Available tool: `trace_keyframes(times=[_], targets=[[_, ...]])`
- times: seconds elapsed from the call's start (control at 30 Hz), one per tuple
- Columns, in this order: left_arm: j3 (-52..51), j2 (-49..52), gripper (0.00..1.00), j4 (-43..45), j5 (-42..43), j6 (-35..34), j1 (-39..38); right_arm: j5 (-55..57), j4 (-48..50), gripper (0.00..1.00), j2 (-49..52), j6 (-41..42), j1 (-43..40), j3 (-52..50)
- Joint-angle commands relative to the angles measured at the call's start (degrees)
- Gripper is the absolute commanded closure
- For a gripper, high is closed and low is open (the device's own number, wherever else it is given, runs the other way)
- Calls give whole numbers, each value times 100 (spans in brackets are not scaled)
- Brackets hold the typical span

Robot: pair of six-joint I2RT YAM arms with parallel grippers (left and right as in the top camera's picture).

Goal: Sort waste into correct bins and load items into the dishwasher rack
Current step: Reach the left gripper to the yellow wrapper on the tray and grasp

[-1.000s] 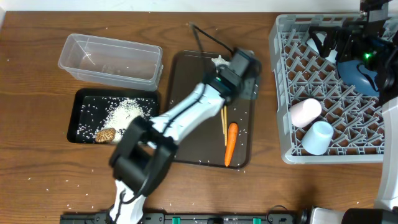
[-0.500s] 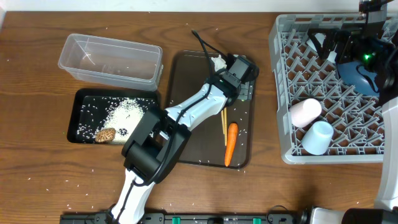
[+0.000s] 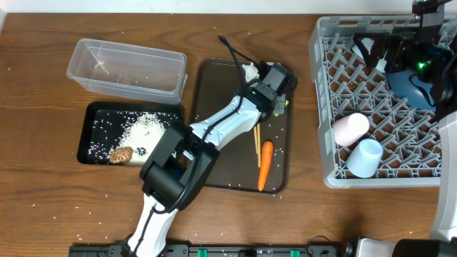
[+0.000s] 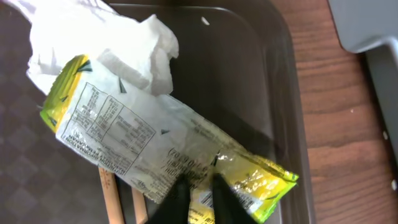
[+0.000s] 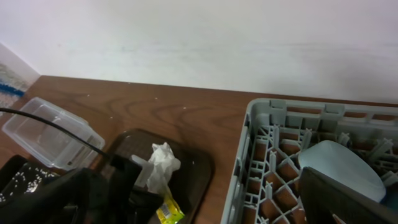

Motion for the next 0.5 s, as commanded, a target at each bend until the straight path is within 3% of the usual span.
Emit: trace_keyframes(times=[0.0,0.2,0.3,0.47], targets=[[-22,81,93,-59,-63,-13,-2,74,-35,1,4,52,7,2],[-22,81,84,-149,369,-17,-2,76,-37,1,9,52,7,2],[-22,81,83,-212,785,-494,-2,76,-37,1,13,52,7,2],[-22,81,55,-323,918,-909,-15,76,-39,1,20,52,11,2]])
